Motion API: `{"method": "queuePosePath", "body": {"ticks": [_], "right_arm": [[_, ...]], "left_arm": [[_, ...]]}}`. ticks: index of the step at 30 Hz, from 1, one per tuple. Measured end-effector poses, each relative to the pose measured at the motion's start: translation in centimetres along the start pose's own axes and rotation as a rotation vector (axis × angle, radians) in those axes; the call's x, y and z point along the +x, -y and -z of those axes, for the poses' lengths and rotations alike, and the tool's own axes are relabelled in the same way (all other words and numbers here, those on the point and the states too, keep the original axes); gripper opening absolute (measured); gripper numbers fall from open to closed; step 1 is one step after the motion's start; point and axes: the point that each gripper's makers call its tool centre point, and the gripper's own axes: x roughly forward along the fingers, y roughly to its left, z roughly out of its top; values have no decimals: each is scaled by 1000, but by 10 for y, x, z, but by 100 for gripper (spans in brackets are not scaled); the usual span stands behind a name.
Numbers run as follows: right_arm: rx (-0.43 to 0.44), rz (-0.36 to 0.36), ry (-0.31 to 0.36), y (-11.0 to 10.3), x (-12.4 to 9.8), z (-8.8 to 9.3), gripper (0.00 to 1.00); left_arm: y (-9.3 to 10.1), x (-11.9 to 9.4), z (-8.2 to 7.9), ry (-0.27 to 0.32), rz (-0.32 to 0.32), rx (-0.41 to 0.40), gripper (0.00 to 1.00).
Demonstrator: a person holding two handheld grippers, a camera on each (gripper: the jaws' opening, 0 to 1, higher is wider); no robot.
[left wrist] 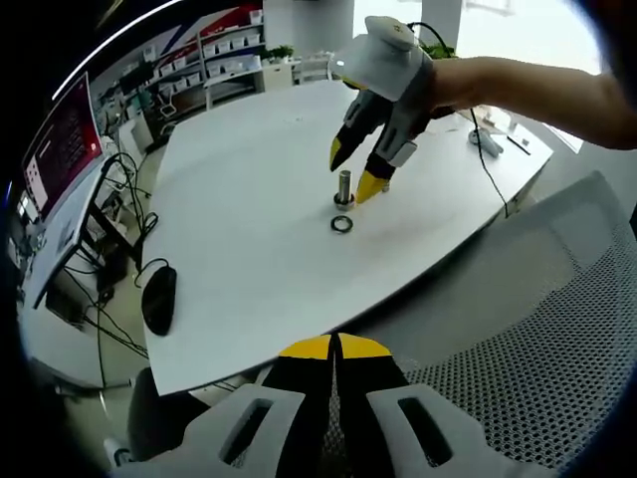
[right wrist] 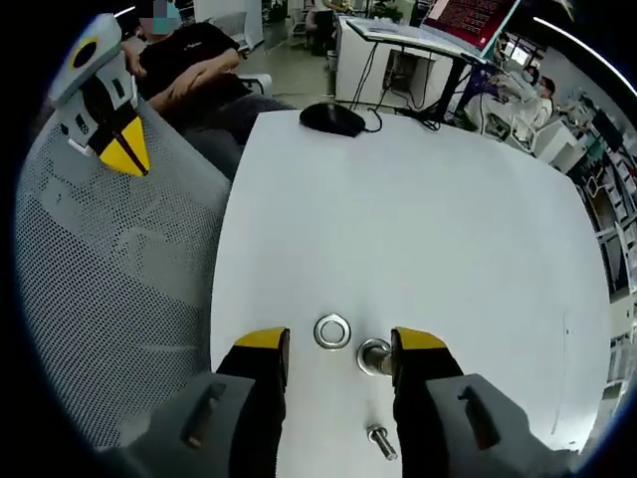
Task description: Place the washer onto the threaded stud by aligning its center hole with the stud, sliding it down to the base, and recovering from edge contact or off-axis alignment until the washer reaches the visible bottom stop.
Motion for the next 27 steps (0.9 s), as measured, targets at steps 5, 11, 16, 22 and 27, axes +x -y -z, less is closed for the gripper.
{"method": "queuePosePath", "body": {"ticks": [5, 11, 16, 22, 27], "right_arm": [[-5, -18, 7, -11, 3, -1, 43], [4, -34, -4, -16, 17, 5, 42], [20, -46, -15, -22, 23, 9, 41], [37, -43, -30, -27, 32, 19, 40], [50, -24, -50, -24, 41, 28, 38]], "left_arm": [[0, 0, -1, 4, -1, 0, 0], [-1, 0, 0, 8, -2, -2, 0], [0, -1, -1, 9, -3, -2, 0], [0, -1, -1, 12, -5, -4, 0], [-1, -1, -2, 14, -5, -5, 0]]}}
